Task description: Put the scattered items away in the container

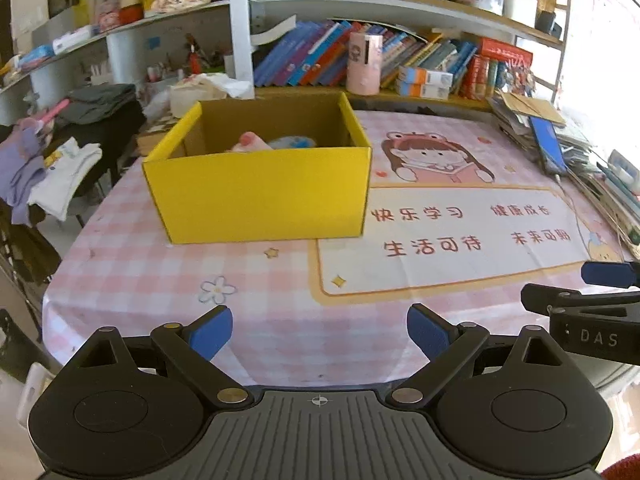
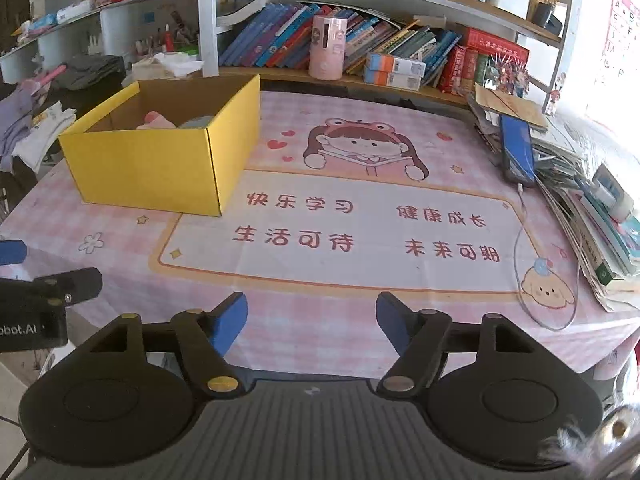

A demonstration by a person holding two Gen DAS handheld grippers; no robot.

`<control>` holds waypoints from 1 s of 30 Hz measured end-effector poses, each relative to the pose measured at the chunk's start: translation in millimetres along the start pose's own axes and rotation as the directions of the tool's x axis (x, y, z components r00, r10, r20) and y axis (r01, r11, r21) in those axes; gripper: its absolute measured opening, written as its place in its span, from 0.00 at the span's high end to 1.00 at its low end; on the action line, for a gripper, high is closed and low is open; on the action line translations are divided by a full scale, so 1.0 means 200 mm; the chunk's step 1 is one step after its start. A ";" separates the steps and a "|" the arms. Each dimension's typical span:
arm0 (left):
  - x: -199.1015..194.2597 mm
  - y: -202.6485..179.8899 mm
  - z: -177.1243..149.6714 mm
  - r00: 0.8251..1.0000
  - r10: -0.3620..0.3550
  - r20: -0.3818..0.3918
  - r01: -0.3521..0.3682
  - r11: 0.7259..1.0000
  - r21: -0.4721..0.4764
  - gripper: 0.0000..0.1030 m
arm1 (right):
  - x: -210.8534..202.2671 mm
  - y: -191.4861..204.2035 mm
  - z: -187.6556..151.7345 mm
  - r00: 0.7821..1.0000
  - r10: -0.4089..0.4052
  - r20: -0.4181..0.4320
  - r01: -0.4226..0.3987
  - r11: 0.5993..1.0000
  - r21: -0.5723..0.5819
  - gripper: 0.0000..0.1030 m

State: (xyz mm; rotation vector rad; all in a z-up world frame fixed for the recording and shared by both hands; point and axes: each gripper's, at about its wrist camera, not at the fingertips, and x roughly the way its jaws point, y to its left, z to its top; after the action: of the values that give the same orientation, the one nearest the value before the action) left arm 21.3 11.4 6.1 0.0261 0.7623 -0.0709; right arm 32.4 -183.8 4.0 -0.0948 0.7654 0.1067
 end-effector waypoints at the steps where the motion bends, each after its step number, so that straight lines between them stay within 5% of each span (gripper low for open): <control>1: 0.00 -0.01 0.00 1.000 -0.003 0.000 0.003 1.000 -0.002 0.07 | 0.00 0.00 0.00 1.000 0.000 0.000 0.000 1.000 0.002 0.30; 14: -0.02 0.02 -0.02 1.000 0.026 -0.016 -0.027 0.999 -0.047 0.07 | -0.01 0.02 0.00 1.000 0.025 -0.002 -0.025 0.999 -0.023 0.13; 30: -0.01 0.02 -0.02 0.999 0.028 -0.043 -0.030 0.998 -0.057 0.07 | -0.01 0.02 -0.01 1.000 0.003 -0.014 -0.003 1.000 -0.018 0.07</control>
State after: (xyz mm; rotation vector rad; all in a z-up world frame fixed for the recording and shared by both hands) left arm 16.6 15.5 4.4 -0.0158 0.8052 -0.0209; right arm 29.2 -180.7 4.8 -0.1116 0.7789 0.1155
